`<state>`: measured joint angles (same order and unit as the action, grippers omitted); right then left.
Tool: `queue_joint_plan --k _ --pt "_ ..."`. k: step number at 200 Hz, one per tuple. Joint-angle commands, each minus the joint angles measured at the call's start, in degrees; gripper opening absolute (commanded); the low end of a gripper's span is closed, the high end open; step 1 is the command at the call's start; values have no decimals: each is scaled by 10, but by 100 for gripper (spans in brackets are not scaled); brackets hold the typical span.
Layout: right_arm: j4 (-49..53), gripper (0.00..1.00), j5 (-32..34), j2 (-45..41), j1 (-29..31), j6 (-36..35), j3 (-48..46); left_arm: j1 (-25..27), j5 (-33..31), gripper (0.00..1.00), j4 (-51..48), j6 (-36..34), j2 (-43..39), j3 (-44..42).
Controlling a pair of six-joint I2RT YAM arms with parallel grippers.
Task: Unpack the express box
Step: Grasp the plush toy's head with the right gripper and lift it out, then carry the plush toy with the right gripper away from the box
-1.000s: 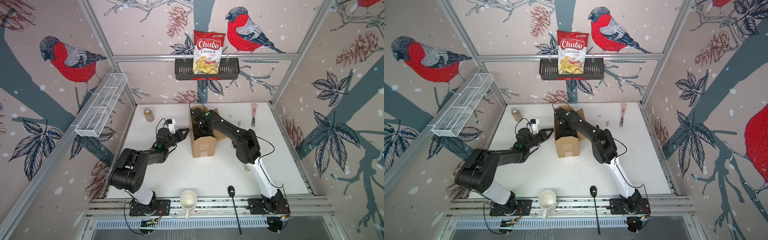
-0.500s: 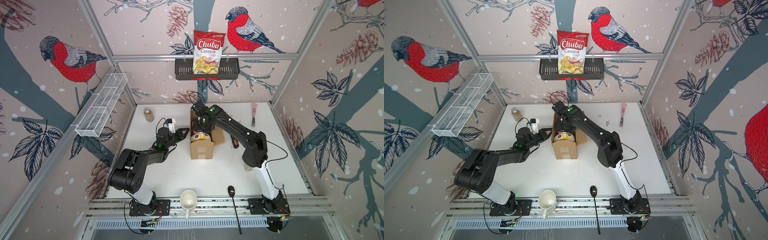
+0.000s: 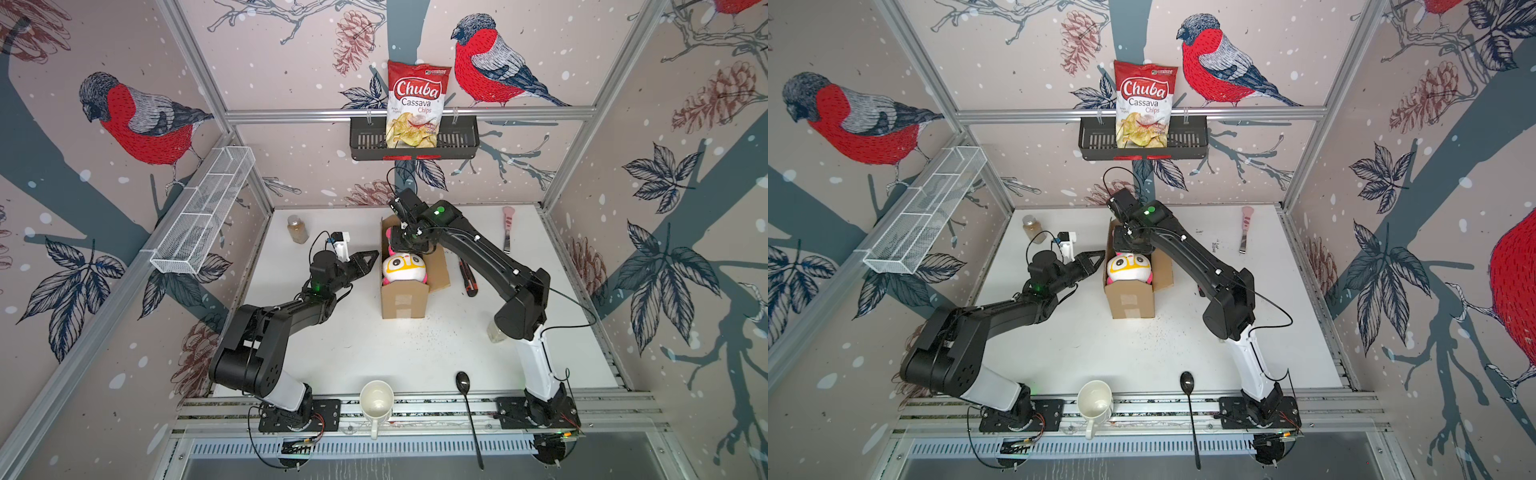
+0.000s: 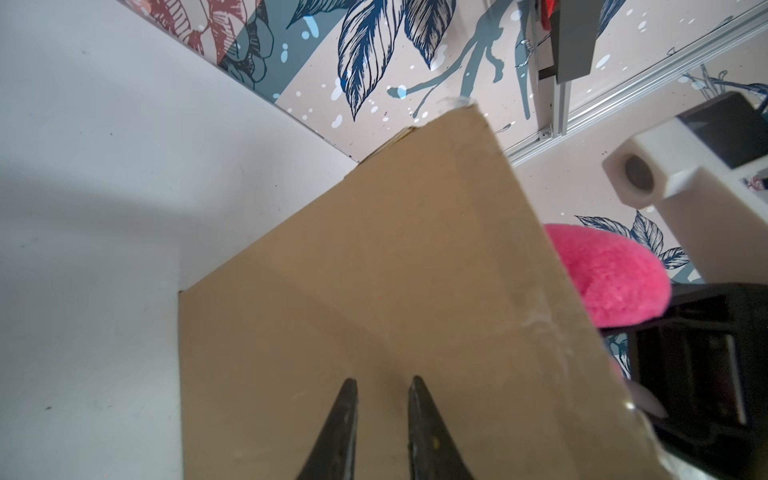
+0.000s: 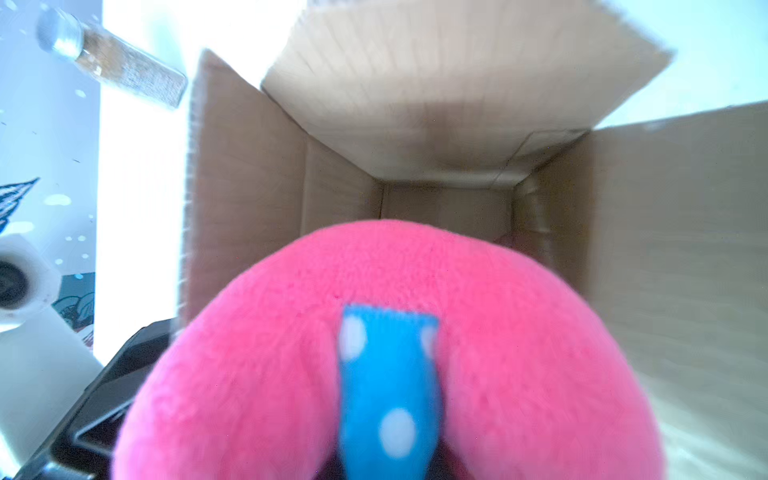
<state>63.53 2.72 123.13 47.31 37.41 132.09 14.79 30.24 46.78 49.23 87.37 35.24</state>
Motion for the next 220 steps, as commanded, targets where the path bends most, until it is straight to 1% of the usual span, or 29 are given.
queue_joint_plan --k 1,35,64,114,155,180,220 --pt "10 0 20 -14 -1 -8 1 -2 4 24 -14 -15 -14 9" --pt "6 0 26 -36 -3 -17 3 -2 -2 24 -57 -27 -47 23" --pt "-3 0 40 -69 -11 -28 2 -1 -13 25 -117 -51 -87 51" --pt "-43 0 46 -133 -25 -46 -33 -2 -29 26 -204 -88 -142 99" --pt "-55 0 41 -166 -37 -56 -55 -1 -41 27 -242 -108 -168 117" --pt "-57 0 44 -186 -53 -68 -71 -1 -46 27 -262 -116 -180 125" --pt "-61 0 37 -212 -96 -94 -96 -2 -57 28 -302 -135 -210 140"
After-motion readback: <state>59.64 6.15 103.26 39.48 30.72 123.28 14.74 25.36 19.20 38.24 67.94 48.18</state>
